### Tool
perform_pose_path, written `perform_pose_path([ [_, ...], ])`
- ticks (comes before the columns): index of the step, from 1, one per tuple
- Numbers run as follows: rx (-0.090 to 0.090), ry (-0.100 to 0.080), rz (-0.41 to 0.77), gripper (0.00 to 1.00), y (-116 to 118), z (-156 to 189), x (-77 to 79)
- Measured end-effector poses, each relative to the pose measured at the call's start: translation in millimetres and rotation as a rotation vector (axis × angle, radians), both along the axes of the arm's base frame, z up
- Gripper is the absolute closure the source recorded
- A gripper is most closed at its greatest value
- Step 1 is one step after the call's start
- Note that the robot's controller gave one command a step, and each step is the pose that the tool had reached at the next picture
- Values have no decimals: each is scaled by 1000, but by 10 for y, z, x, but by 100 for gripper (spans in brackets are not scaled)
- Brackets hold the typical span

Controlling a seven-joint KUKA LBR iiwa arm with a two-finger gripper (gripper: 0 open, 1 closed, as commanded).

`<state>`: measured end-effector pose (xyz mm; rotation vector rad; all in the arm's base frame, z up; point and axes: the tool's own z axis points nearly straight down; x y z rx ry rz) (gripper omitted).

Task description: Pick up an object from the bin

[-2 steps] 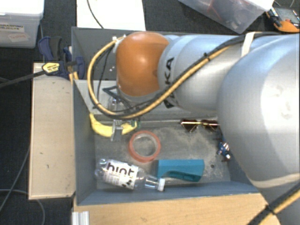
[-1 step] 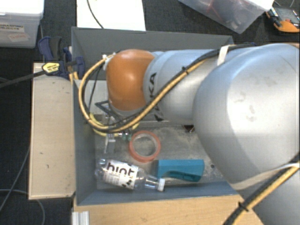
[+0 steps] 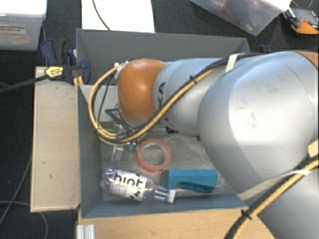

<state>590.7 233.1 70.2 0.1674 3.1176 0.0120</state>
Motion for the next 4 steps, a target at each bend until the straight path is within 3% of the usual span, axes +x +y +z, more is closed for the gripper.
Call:
perform_pose_path([
  [1,0,14,-71,100,41,8,-47],
  [2,0,14,-71,100,40,10,-48],
  [3,-4,26,-72,100,29,268,-79],
  [4,-1,19,-71,100,35,639,-59],
])
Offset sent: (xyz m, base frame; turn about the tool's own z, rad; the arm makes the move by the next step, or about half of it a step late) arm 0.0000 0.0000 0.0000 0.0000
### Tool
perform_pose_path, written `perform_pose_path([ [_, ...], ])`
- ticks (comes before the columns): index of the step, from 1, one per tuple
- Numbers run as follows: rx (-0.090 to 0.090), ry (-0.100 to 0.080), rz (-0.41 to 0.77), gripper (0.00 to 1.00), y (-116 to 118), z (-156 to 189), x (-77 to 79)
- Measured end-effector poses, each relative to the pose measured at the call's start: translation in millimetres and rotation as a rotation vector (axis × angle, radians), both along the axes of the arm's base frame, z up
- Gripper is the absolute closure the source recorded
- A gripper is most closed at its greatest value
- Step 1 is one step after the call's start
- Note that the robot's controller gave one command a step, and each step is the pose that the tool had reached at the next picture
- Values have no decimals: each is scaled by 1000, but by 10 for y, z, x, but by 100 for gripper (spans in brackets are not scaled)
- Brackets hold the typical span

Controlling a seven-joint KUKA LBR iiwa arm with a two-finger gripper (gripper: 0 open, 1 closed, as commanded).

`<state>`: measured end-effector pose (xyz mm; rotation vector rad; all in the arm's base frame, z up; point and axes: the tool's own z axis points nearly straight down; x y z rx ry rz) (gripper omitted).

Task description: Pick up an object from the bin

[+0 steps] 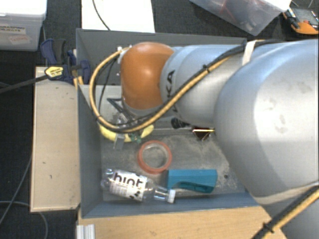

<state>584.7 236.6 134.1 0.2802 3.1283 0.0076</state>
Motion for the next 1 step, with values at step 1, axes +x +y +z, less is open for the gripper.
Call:
perform_pose_path([
  [1,0,-1,1,100,0,333,1],
])
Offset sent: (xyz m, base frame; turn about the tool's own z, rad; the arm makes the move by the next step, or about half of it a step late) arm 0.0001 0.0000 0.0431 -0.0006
